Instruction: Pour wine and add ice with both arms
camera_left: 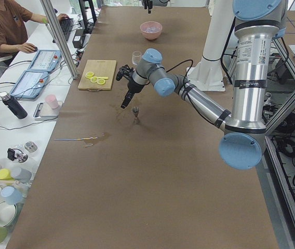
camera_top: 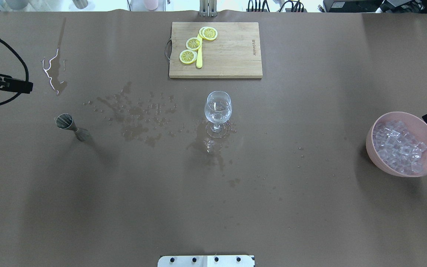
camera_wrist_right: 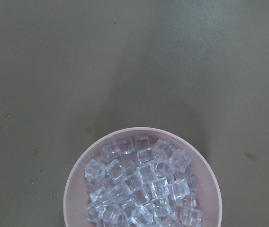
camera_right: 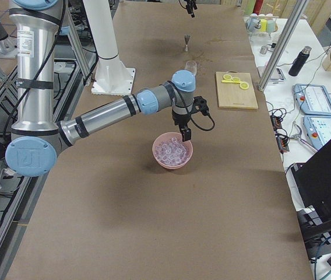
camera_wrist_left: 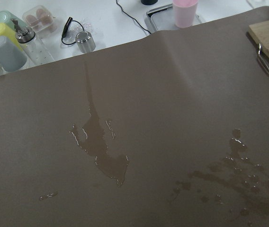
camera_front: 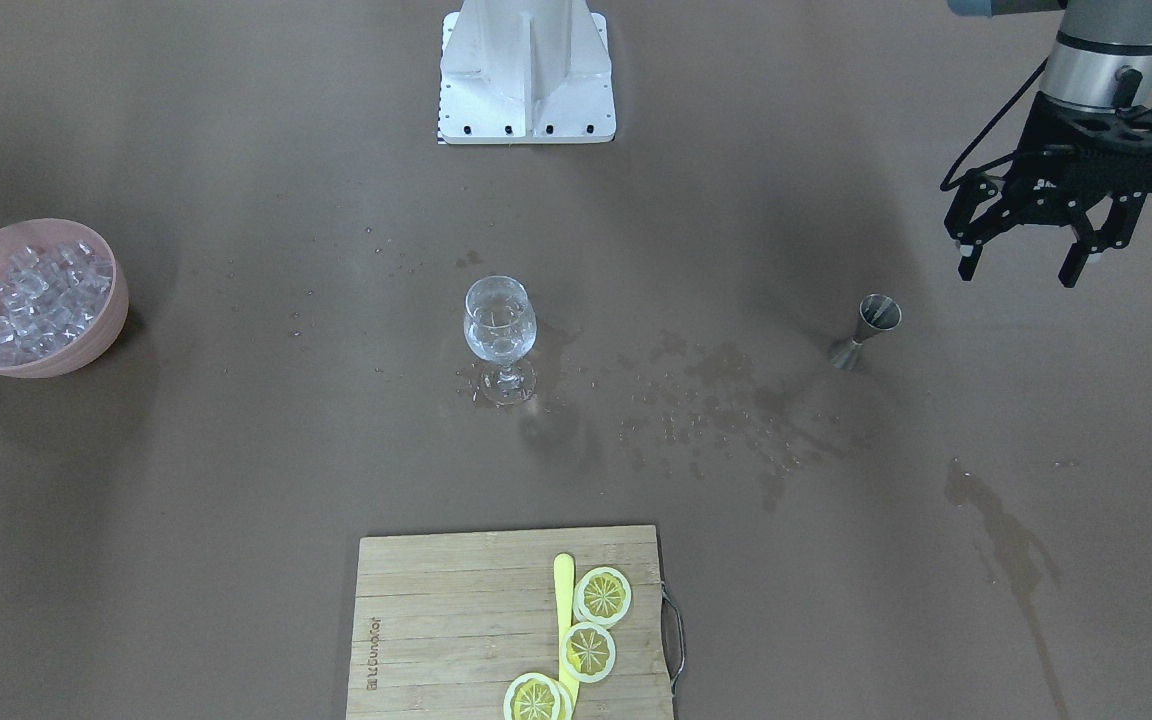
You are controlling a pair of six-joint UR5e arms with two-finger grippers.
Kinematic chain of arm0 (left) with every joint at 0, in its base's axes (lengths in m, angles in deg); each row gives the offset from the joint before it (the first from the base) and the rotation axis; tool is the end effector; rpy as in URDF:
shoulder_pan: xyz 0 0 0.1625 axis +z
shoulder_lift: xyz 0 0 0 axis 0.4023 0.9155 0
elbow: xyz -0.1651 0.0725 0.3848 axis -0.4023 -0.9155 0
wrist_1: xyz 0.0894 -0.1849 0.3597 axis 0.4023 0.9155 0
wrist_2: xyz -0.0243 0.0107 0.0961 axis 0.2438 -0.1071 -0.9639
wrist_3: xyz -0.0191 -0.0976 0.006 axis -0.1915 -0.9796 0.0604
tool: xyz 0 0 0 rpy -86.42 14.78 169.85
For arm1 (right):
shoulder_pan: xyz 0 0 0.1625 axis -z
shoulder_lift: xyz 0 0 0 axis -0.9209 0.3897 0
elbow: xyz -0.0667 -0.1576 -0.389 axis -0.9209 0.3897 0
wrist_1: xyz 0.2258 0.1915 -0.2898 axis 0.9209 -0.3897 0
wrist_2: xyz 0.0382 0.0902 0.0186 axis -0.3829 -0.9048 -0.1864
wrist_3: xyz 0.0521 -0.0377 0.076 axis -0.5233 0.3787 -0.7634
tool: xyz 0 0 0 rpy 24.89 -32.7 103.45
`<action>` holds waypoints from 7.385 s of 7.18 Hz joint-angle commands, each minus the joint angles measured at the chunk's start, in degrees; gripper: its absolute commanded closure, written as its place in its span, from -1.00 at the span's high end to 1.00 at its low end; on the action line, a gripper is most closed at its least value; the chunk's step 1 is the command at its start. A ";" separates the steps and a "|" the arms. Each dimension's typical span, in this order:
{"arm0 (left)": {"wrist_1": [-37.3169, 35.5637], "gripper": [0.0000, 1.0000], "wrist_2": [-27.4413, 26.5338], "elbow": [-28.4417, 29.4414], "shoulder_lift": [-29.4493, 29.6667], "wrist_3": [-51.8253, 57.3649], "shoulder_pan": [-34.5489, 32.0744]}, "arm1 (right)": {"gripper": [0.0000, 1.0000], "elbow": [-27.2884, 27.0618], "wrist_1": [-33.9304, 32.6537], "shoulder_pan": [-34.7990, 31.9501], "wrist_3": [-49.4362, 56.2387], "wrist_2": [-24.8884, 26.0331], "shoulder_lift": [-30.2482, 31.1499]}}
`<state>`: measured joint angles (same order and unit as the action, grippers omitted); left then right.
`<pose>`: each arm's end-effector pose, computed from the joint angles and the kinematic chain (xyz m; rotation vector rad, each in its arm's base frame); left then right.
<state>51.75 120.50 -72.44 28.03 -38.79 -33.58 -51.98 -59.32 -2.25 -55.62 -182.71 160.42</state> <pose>0.1746 -0.4637 0.3604 0.4883 0.7062 0.0200 -0.0957 -0.4432 0.4567 0.2111 -0.7914 -0.3945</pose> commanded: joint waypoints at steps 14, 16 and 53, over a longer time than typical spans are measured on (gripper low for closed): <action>-6.41 0.97 9.07 6.93 5.16 0.64 -5.01 | 0.58 8.23 4.37 13.86 5.60 6.13 0.50; -6.50 0.97 9.07 7.37 6.04 0.64 -5.01 | 0.56 8.84 4.37 13.86 5.77 6.92 0.59; -5.71 0.97 9.15 14.32 7.19 4.60 -6.68 | -0.88 14.30 11.05 31.09 -65.68 21.86 -44.41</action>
<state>46.05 129.66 -58.19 35.16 -34.19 -40.26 -37.58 -48.44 28.66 -121.13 -160.87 116.04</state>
